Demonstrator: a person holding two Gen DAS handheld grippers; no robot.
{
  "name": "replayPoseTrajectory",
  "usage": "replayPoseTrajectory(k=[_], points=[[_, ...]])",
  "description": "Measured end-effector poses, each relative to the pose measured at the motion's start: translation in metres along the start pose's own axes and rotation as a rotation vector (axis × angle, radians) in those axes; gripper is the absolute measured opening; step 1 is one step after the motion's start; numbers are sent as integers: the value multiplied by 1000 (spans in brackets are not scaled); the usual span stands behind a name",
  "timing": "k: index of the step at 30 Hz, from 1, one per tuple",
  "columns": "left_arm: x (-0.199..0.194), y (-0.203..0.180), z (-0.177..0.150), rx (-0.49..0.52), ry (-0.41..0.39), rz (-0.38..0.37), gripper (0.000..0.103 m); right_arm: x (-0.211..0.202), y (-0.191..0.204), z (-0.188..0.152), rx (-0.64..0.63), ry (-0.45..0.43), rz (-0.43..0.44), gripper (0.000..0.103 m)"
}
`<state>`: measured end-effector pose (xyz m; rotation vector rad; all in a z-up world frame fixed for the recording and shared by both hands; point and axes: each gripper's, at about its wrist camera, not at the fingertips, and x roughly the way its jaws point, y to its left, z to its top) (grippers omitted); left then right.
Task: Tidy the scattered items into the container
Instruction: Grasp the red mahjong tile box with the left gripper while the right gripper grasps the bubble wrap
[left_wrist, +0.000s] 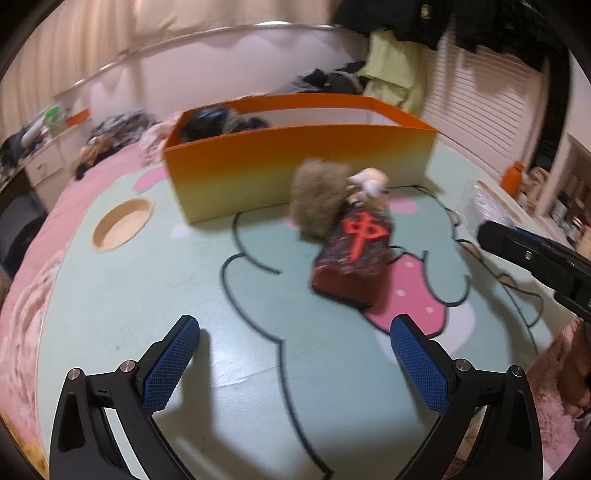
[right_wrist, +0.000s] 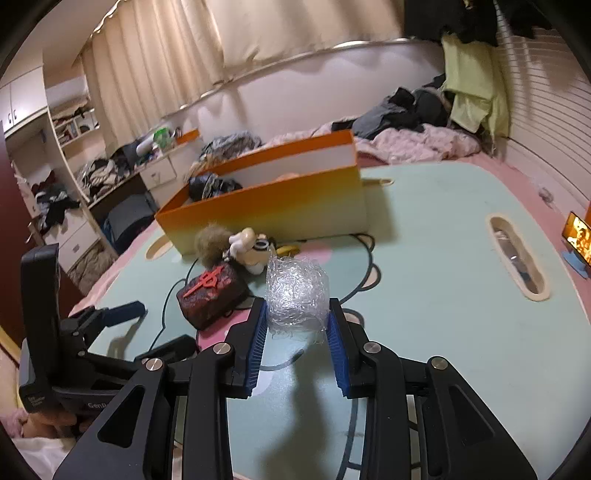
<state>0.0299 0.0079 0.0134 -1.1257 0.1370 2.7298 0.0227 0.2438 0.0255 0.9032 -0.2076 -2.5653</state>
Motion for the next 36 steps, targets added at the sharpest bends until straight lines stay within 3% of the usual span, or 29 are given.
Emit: replayPoseTrajectory(k=[5,9,11,14,15,16,17,22,28,36], points=[[-13,-7,19,50,-99,11,103,-1,1,1,-4,-10,-1,33],[2,-14,34,51,-68,-21,102,-1,0,2,-3,-6,-1,33],[9,-14,37,34,-50,-50,95,-1,-1,2,-6,-9,-1,33],[12,-17,36,34,-24,-98,67,0,-1,1,-8,-9,-2,33],[12,-18,35,42,-16,-109,51,1,-1,1,-8,-7,-2,33],[12,-19,32,49,-12,-119,40,2,-1,0,-8,-4,-2,33],[10,-19,29,53,-15,-128,38,2,-1,0,-10,-2,-3,33],[-9,-12,11,25,-43,-143,38,5,5,-2,-48,16,-10,33],[-26,-5,-3,-5,-92,-101,38,8,16,-4,-114,28,-28,33],[-11,-4,-7,-17,-54,-107,38,13,24,-8,-171,54,-38,33]])
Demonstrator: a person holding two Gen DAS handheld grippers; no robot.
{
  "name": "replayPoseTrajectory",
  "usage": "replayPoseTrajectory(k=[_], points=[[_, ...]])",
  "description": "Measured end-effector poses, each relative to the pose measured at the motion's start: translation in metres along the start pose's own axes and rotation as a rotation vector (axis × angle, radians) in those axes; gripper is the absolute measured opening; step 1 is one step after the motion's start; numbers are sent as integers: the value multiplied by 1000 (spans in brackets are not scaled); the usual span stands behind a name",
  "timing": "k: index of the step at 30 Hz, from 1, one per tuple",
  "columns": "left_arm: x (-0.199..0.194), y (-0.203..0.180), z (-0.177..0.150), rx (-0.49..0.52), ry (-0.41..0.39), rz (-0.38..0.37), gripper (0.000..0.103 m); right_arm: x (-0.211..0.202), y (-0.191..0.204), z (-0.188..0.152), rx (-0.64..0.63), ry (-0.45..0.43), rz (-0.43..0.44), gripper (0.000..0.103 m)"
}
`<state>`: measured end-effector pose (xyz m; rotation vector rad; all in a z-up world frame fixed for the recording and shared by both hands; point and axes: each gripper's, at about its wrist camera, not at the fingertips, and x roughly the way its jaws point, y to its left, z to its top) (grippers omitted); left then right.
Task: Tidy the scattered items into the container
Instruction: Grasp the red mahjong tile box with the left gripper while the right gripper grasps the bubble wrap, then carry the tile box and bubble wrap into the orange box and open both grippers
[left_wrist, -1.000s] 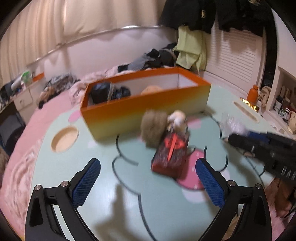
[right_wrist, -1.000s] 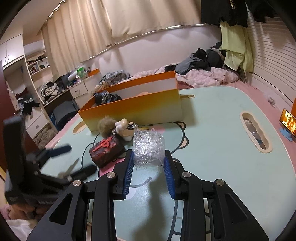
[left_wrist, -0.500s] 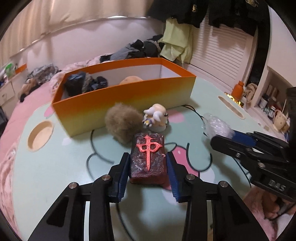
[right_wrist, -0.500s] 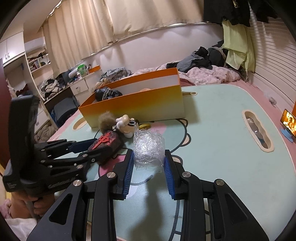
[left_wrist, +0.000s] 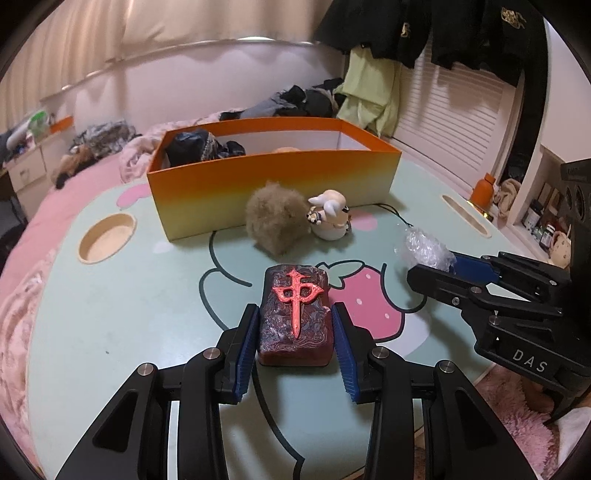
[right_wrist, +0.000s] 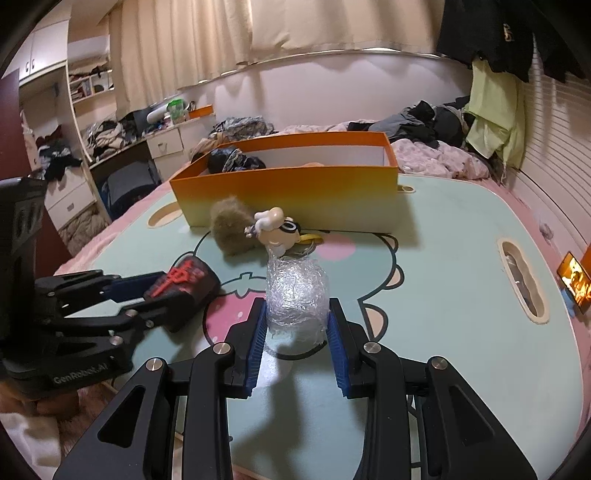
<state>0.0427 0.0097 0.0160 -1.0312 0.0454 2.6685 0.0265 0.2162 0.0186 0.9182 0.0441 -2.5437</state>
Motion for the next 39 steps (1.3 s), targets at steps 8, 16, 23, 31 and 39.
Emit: replayPoseTrajectory(k=[8,16,23,31,39], points=[[5,1,-1,-3,-26,17,38,2,2,-1,-8,12,-2,33],[-11,1,16,10,-83,42,38,3,3,6,-25,15,0,33],[-19,6,50,34,-130,55,38,3,8,32,-64,-7,1,33],[-20,22,107,63,-148,91,38,5,-1,83,-58,-52,5,33],[19,46,166,5,-84,99,38,38,-24,135,18,3,46,33]])
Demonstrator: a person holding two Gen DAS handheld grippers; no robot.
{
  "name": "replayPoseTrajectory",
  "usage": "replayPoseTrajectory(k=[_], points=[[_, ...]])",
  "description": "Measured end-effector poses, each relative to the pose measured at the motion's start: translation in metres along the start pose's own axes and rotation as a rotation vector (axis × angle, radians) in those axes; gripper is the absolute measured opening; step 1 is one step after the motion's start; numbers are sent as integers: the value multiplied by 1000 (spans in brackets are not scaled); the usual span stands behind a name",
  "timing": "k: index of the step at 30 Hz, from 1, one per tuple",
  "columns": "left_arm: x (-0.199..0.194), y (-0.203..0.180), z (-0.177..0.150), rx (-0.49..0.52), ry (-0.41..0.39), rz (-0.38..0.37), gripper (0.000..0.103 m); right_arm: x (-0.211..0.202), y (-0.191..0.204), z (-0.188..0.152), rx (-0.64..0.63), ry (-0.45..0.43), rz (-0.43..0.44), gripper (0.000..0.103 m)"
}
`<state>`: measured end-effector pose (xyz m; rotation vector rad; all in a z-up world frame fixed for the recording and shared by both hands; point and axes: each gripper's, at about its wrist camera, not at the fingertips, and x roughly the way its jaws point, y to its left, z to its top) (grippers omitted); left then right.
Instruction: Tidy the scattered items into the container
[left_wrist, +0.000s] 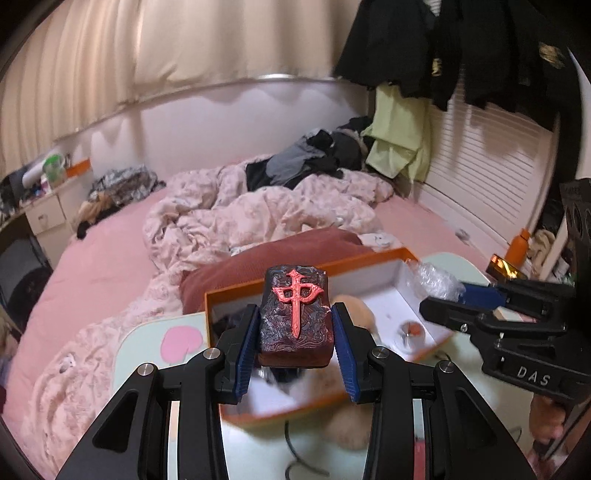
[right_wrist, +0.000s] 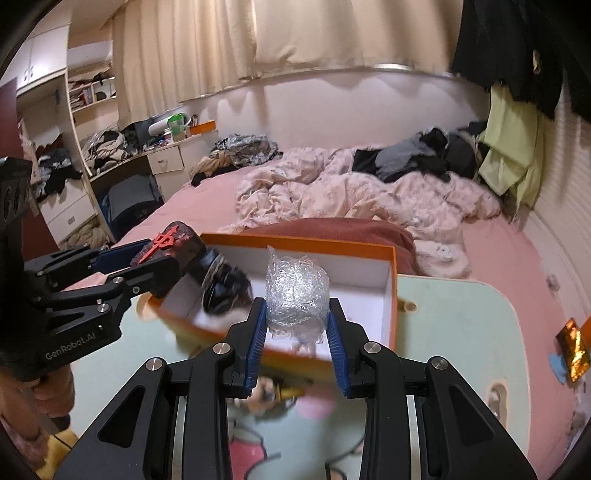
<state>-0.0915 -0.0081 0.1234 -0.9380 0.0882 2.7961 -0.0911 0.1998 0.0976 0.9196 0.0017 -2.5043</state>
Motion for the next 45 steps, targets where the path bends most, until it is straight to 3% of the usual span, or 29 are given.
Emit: replayPoseTrajectory(k=[3,7,9,12,13,16,20,22,26,31,35,39,45], points=[[31,0,10,-17,63,4,38,25,-12,14,63,56,16,33],[59,-6,9,-24,116,-27,39,56,-25,20,99,109,-33,33],[67,-5,5,-45,140,-29,47,64,-31,20,121,122,-52,34],[63,-1,4,-75,117,-40,64,65,-38,21,149,110,-86,41],[59,1,3,-82,103,-44,68,62,-39,21,153,96,-96,52],[36,7,3,-94,51,-55,74,45,-40,21,162,41,-85,66],[5,7,-3,-61,-5,-27,85,20,-34,18,146,-16,-79,67],[-14,4,-13,-34,-27,8,97,8,-27,13,136,-29,-77,67],[-40,-8,-46,25,-25,33,100,-16,-7,-13,100,-36,-84,71],[-36,-19,-104,23,121,9,100,-24,12,-63,48,28,-119,72],[-26,-27,-136,33,157,54,100,-21,23,-99,9,101,-169,72],[-24,-28,-147,6,145,82,100,-19,25,-110,-14,117,-209,72],[-16,-29,-156,-35,168,52,102,-8,19,-121,-1,164,-227,72]])
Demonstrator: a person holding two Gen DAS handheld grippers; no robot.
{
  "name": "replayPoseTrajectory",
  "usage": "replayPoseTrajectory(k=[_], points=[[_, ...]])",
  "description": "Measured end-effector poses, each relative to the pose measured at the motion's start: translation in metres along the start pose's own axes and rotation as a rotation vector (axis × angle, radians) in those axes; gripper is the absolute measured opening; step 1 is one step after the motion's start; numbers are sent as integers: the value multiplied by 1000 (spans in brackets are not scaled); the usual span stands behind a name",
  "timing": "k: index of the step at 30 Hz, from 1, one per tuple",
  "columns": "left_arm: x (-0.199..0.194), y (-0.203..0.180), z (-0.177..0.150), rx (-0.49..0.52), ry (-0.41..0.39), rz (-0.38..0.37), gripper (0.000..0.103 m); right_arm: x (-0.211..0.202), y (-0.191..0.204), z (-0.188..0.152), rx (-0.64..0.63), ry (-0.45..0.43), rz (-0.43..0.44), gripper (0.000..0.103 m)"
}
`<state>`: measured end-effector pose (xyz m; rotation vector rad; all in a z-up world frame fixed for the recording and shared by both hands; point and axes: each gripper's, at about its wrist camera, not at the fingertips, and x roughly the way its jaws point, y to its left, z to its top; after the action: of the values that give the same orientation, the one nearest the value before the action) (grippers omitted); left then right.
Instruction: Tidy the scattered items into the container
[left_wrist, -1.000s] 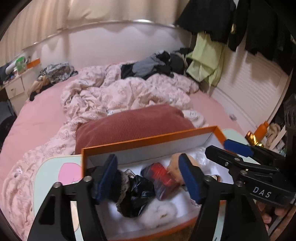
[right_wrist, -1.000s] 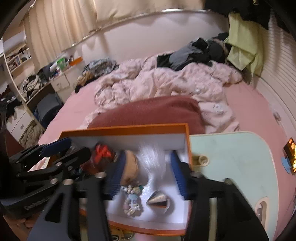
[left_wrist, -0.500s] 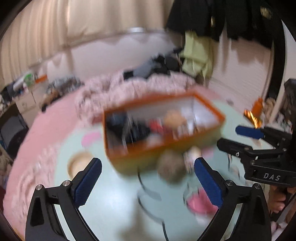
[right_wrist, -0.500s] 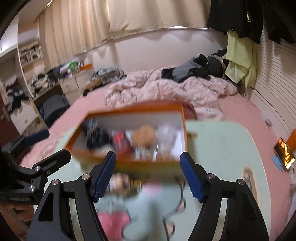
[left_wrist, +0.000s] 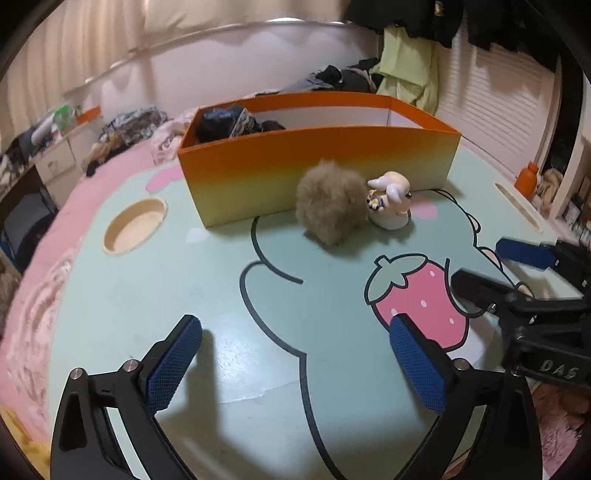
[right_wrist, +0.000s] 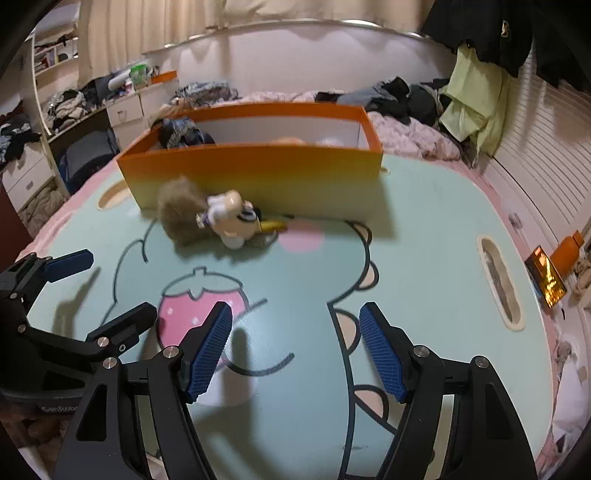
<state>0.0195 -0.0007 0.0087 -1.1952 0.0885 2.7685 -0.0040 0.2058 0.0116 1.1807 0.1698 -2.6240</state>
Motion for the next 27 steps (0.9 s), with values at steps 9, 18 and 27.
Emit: replayPoseTrajectory(k=[9,18,27], points=[[0,1,-5,6,-16,-9,103,7,-13,-8,43,1,-63,103],[1,0,-5,8,-17,-12,103,7,-11,-10,41,-4,-64,103],[1,-2,-6,9,-17,-12,103,6,-8,-9,38,-5,-63,103]])
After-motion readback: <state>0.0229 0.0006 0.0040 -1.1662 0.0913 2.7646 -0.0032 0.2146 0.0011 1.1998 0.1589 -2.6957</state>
